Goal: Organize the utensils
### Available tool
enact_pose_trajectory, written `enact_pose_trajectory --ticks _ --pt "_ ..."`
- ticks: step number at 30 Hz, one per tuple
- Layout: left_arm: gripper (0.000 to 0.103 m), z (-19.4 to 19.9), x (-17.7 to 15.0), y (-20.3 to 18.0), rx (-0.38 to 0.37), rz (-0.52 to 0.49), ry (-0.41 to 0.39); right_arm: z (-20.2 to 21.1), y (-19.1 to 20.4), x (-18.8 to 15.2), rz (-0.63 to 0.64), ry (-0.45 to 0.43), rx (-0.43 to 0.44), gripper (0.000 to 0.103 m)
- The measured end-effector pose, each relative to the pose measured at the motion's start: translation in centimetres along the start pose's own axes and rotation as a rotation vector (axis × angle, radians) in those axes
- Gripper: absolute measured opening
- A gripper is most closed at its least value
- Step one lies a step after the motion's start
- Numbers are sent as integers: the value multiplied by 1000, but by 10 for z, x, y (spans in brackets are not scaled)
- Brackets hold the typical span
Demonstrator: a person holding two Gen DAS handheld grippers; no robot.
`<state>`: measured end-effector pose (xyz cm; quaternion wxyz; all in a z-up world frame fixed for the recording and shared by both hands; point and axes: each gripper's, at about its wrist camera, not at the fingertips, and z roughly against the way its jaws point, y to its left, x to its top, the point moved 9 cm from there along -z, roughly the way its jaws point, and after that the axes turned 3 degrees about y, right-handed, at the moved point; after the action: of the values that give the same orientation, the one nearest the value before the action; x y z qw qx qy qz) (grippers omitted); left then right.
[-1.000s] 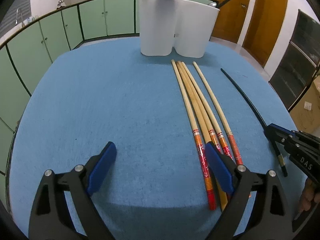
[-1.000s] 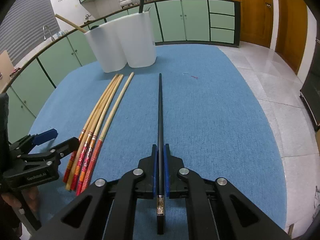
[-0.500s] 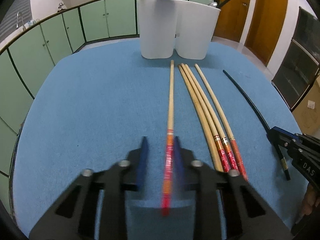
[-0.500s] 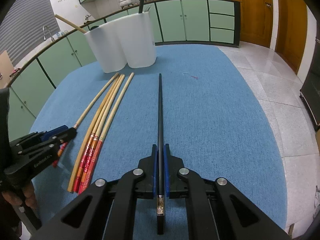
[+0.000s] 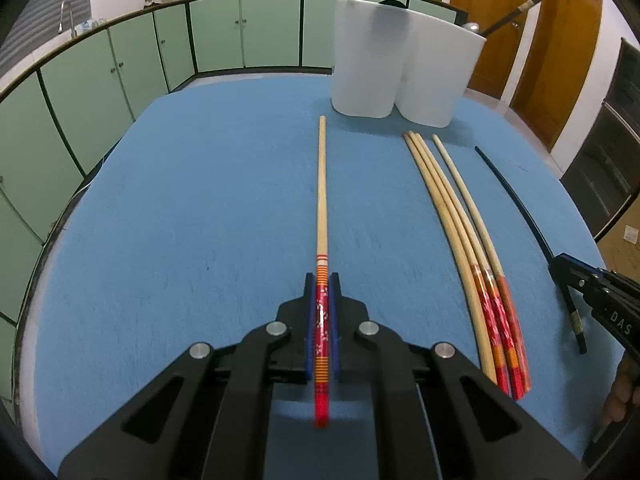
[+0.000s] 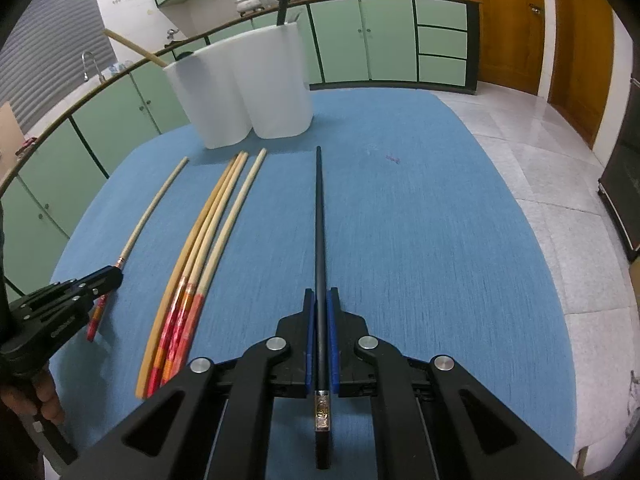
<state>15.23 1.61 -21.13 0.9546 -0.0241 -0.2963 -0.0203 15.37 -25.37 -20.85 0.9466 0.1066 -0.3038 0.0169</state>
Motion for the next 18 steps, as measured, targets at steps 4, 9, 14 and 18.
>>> enact_pose_trajectory --ticks 4,9,14,18 --pt "5 -3 3 2 4 -6 -2 -7 1 7 -5 -4 4 6" --pt "15 0 2 5 -25 6 -12 2 -1 3 -12 -38 46 16" --pt "45 13 -7 6 -29 11 -42 24 -7 -5 -14 -96 69 37" --pt "53 24 -21 6 -15 -20 -50 39 -8 -22 41 -95 68 43"
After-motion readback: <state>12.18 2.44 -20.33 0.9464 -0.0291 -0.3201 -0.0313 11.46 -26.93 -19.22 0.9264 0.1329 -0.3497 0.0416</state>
